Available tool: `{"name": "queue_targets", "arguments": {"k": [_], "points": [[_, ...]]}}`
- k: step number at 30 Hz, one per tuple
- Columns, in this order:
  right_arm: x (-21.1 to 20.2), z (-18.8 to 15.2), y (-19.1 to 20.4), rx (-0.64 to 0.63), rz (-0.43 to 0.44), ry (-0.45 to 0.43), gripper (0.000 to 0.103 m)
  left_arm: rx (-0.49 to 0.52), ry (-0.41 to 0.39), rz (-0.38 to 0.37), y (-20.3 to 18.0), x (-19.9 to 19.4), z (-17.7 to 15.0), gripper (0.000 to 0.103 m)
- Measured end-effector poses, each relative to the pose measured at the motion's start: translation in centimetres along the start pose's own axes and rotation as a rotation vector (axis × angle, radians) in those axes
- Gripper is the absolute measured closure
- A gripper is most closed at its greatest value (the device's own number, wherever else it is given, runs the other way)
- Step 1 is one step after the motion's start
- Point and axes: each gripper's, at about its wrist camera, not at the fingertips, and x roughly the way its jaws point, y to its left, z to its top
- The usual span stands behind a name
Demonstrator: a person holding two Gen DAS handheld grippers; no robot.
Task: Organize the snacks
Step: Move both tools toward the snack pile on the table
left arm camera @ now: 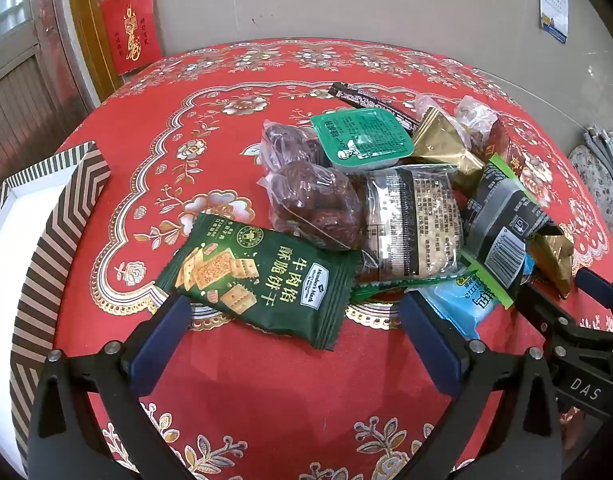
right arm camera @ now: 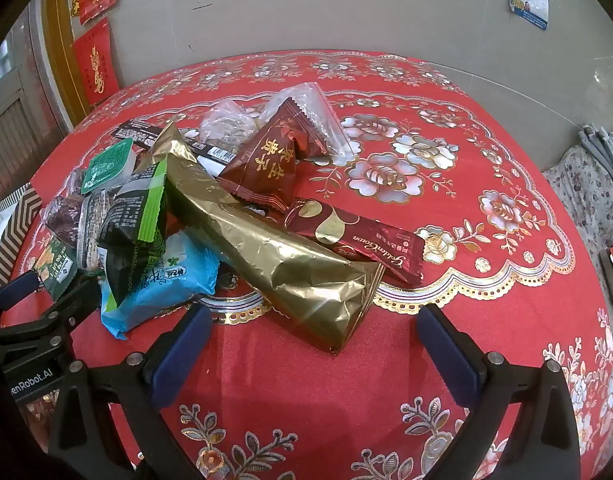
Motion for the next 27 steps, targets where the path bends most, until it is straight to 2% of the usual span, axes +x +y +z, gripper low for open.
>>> {"name": "queue_targets", "arguments": {"k": [4,7,11,16,22,27], "points": [[-0.5,-0.3,0.0,0.006,0.005,-0.012,0.002,0.029,0.014,0.006,0.2,-0.7,0.0,0.0],[-2.5,-0.5,0.0,0.003,-0.012,-0.059,0.001,0.035,-0.068,-0.002,1.0,-3.9,-0.2,0.0],[-5.8,-0.4,1.1,-0.035,-0.038,-0.096,0.001,0.033,-0.121,-0.038,1.7,-7.2,0.1,0.0],[-9.5,0.1,2.1,-0.044,-0.014,-0.147,0.001,0.044,-0.179,-0.052,2.4,-10.3,1.2,0.0],[-11.5,0.2,3.4,-0.066,-0.009,-0.188,0.001,-0.04,-0.209,-0.082,5.2,-11.5,2.4,0.0],[-11.5,0.4,3.8,-0.06,0.018,-0.188,0.001,-0.022,-0.241,-0.057,6.0,-11.6,2.9,0.0]]}}
